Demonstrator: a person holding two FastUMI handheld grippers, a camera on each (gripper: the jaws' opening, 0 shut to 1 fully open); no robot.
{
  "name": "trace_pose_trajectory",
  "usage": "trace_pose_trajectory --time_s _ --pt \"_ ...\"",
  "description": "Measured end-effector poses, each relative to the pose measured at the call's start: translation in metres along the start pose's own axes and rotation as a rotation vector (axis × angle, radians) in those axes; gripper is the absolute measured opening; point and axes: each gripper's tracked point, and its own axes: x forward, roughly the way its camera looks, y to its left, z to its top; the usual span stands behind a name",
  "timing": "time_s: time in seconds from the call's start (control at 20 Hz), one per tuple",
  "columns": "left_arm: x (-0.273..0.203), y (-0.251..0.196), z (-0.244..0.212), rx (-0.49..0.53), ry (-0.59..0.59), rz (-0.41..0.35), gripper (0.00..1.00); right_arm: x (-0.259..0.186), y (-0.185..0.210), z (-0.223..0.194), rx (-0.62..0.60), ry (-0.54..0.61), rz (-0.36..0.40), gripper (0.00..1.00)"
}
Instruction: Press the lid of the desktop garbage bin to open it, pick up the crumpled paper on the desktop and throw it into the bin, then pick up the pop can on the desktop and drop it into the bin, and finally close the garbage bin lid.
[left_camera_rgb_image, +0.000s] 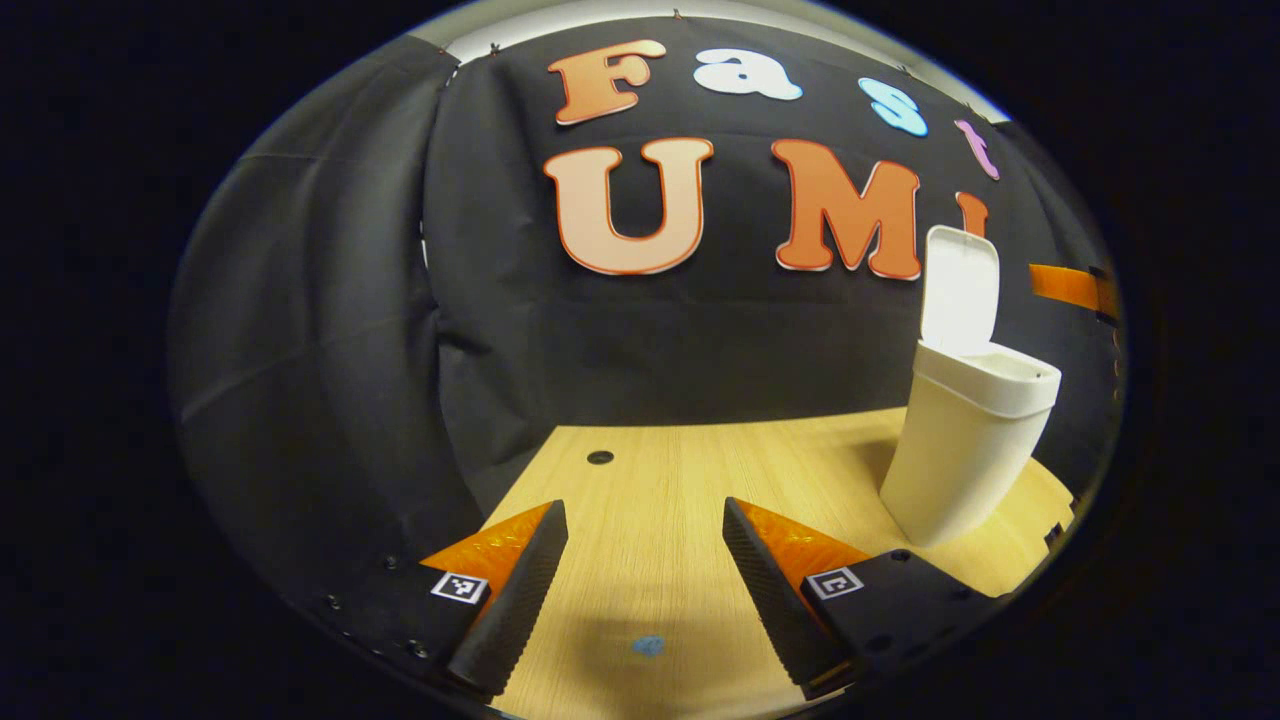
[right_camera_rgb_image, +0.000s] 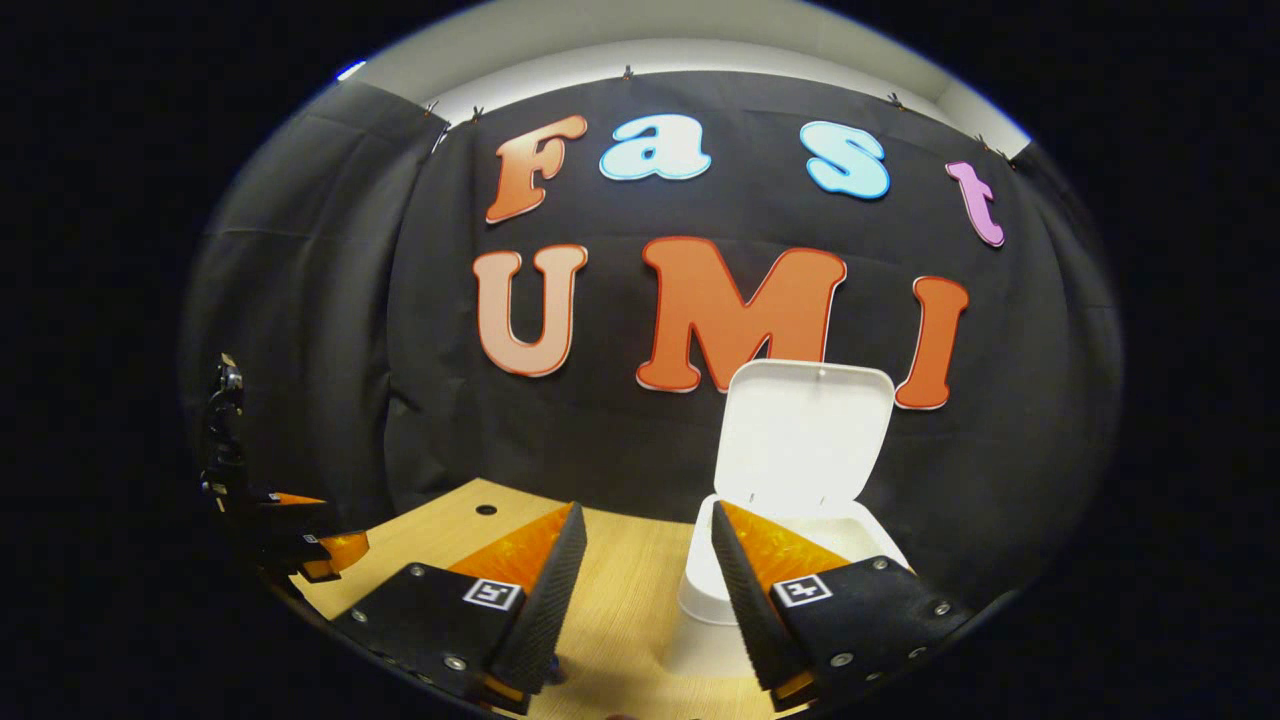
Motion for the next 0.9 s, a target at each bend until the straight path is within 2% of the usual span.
trace_pose_trajectory --time_s 0.05,0.1,0.15,0.2,0.25,0.45,0.9 --pt "0.002 -0.001 -0.011 0.01 0.021 -0.013 0.95 -0.002 0.005 -0.01 -0.013 0.024 -0.007 0.83" --pt "0.005 -0.002 -0.021 0.018 0.04 -0.027 1.0 -0.003 0.009 -0.019 -0.019 0.043 -0.012 0.91" --pt "0.008 -0.002 -0.031 0.026 0.063 -0.038 1.0 -0.005 0.015 -0.029 -0.019 0.068 -0.01 0.92" --pt "0.011 -0.003 -0.044 0.03 0.084 -0.051 0.95 -0.006 0.021 -0.038 -0.015 0.093 -0.009 0.93" --pt "0.015 -0.005 -0.054 0.033 0.107 -0.061 1.0 -0.007 0.025 -0.047 -0.013 0.114 -0.009 0.93" --pt "0.024 -0.007 -0.093 0.056 0.185 -0.088 1.0 -0.011 0.042 -0.081 -0.002 0.198 -0.002 0.95" --pt "0.03 -0.013 -0.18 0.138 0.279 -0.14 1.0 -0.016 0.071 -0.134 0.0 0.337 0.022 0.95"
